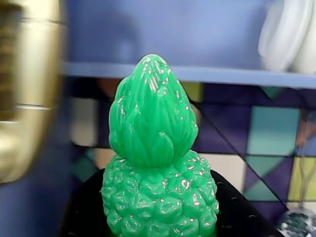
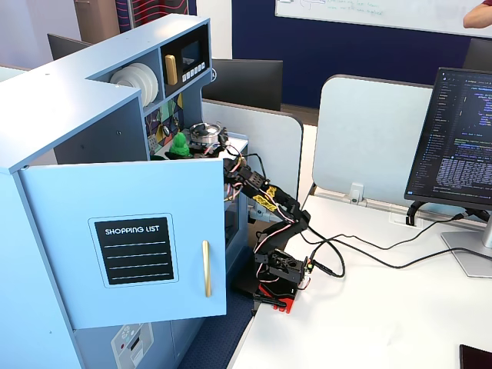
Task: Pick up the green pineapple from the left cabinet and place it in the green recipient
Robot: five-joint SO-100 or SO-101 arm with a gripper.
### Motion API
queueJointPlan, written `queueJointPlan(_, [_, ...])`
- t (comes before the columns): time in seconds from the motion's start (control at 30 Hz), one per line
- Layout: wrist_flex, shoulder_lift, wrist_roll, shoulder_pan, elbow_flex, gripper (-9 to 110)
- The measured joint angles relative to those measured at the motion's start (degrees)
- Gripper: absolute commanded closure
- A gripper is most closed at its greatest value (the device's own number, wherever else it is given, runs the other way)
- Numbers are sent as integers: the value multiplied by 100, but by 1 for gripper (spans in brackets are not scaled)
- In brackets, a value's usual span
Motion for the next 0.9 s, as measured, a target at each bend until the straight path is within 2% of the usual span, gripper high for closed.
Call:
queueJointPlan(0.47, [-316,-2971,-281,562,-2048,102])
queueJointPlan(0.73, [-316,-3744,-527,738,-2733,102])
queueJointPlan(0.83, [-316,-3867,-642,756,-2848,93])
queueJointPlan(0.9, [-316,-3946,-624,756,-2936,84])
